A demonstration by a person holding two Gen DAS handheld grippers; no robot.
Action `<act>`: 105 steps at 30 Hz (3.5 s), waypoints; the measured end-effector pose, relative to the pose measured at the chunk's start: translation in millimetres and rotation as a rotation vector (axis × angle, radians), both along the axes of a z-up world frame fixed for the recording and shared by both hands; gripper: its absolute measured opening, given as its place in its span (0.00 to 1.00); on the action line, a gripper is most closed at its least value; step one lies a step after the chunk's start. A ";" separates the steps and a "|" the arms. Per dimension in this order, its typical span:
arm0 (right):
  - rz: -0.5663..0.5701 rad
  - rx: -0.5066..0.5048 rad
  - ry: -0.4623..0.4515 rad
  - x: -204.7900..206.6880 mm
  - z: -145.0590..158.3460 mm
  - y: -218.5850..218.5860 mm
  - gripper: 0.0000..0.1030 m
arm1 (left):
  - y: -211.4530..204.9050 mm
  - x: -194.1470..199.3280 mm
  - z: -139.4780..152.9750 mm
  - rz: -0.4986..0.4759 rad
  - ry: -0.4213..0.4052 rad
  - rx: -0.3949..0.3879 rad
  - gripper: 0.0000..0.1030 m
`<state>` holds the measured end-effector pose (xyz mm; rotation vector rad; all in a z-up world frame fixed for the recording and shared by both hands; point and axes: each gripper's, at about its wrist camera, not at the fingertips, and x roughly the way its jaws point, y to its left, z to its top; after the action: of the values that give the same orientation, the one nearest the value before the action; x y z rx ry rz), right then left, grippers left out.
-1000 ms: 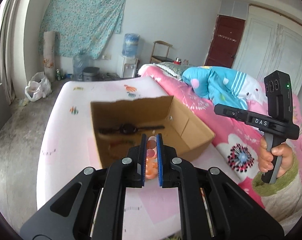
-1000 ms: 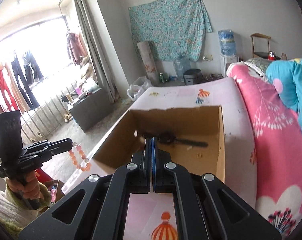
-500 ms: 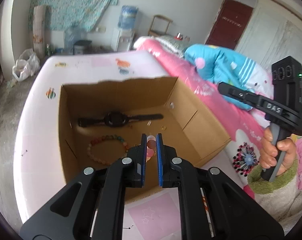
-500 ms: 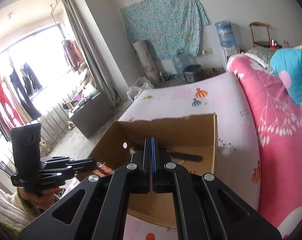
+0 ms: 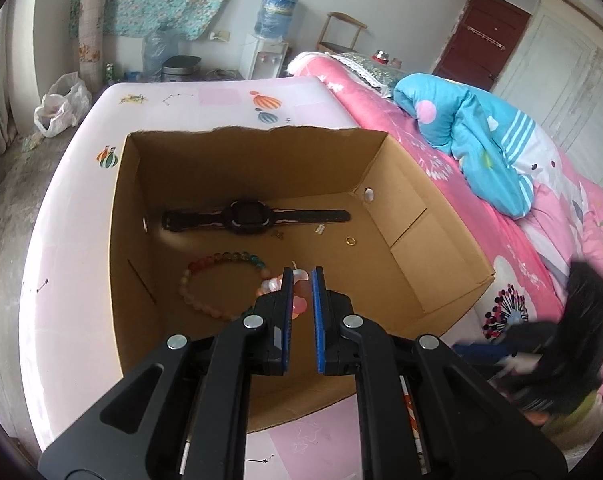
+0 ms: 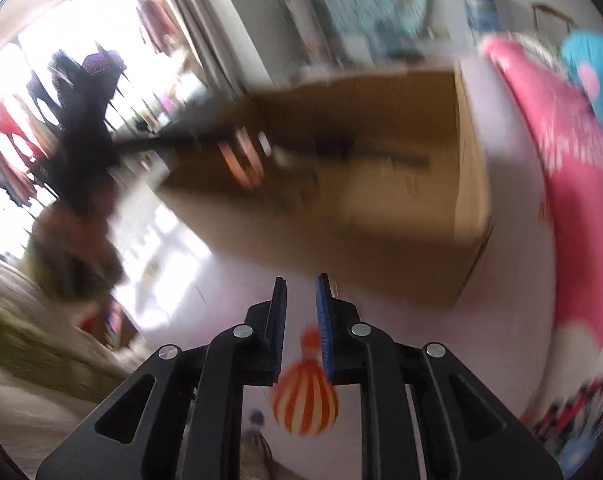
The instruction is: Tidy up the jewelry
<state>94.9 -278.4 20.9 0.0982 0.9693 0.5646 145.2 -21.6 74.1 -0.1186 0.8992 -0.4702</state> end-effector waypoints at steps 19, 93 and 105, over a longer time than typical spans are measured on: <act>0.061 -0.267 -0.058 22.0 -58.5 24.7 0.15 | 40.1 -43.1 52.2 0.087 -0.137 -0.085 0.08; 0.097 -0.196 -0.028 128.7 40.5 40.4 0.06 | 34.8 -3.2 16.2 0.115 -0.094 -0.167 0.59; 0.000 -0.229 0.024 126.3 37.6 45.8 0.33 | 72.4 -24.0 8.9 0.198 -0.094 -0.044 0.76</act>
<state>221.1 -232.6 58.5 -0.0997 1.0509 0.4499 121.3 50.8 83.0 -0.2217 0.7767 -0.3082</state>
